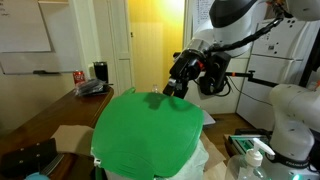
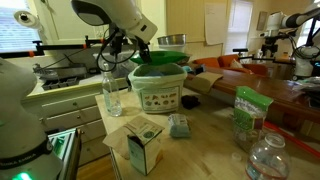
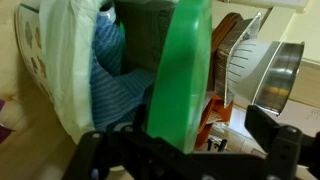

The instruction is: Open the trash can

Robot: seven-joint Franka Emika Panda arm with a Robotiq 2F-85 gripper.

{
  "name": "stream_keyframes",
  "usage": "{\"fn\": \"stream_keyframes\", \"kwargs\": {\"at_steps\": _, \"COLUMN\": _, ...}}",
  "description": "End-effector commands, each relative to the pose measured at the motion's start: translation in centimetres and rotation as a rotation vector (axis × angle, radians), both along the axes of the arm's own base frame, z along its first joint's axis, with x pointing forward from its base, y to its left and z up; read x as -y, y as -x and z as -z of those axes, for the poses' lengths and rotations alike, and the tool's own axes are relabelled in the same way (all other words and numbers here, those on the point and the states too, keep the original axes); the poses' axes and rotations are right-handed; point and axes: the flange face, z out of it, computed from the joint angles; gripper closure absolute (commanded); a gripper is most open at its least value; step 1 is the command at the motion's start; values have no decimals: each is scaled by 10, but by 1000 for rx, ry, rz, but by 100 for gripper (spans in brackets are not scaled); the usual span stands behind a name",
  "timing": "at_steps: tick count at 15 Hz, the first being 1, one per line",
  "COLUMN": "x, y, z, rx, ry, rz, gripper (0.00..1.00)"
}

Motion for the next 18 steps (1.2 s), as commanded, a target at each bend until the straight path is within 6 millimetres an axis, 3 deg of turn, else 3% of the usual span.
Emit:
{"fn": "stream_keyframes", "kwargs": {"at_steps": 1, "x": -10, "y": -17, "z": -11, "rx": 14, "ry": 17, "rz": -30, "gripper": 0}}
{"fn": "stream_keyframes", "kwargs": {"at_steps": 13, "x": -45, "y": -36, "z": -59, "rx": 133, "ry": 24, "rz": -122, "gripper": 0}}
{"fn": "stream_keyframes", "kwargs": {"at_steps": 18, "x": -63, "y": -51, "z": -69, "rx": 182, "ry": 16, "rz": -159, "gripper": 0}}
